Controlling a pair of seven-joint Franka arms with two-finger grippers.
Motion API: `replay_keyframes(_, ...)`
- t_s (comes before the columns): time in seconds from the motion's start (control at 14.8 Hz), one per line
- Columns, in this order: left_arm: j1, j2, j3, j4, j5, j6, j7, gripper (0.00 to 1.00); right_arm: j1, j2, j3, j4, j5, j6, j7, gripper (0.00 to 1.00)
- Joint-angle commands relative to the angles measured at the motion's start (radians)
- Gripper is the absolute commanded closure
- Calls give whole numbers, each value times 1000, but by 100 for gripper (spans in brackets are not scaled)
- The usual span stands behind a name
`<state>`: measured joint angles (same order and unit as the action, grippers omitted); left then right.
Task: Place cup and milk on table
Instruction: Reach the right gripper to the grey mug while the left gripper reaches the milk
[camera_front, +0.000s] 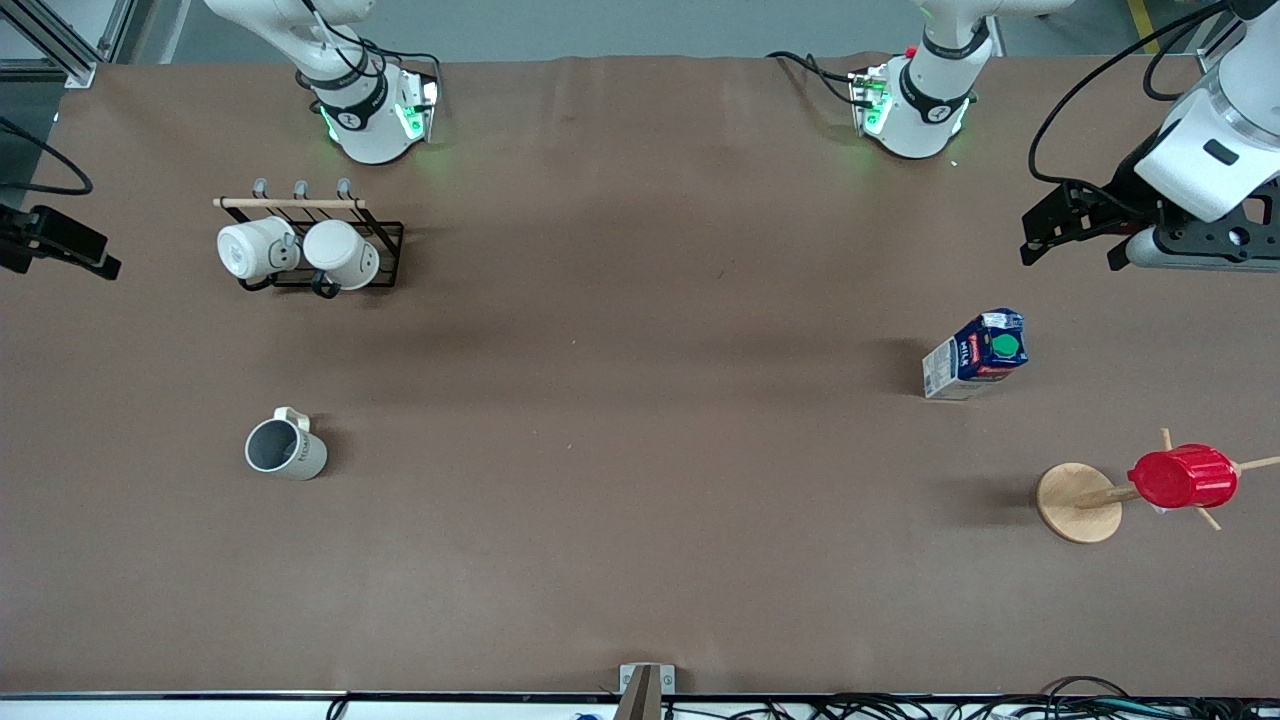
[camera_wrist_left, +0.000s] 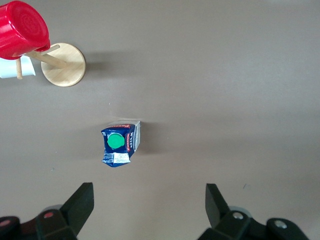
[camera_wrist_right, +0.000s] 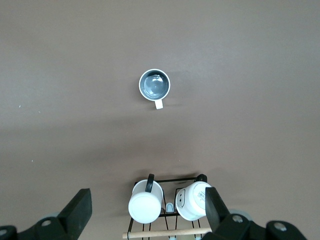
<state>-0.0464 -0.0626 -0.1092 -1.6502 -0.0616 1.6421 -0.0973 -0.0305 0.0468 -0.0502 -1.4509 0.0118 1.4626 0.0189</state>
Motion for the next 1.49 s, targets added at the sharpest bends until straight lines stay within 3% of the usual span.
replay_keyframes(0.0,5,-11,-3,-2,17,-7,19,2,-17,-16,12,-13,2,-8,-10,0)
replay_keyframes(0.68,6,9,-6,-2,17,-4,5,1,-20,1,12,1,0,44,-26,0)
replay_keyframes(0.81,5,20,-4,-2,17,-2,5,2,-25,57,10,-11,0,93,-40,0)
replay_keyframes(1.08,6,43,-4,-31,17,22,10,2,-26,148,9,-133,0,330,-65,0)
replay_keyframes(1.42,32,49,-9,-199,51,212,24,2,-23,238,9,-417,0,787,-97,0)
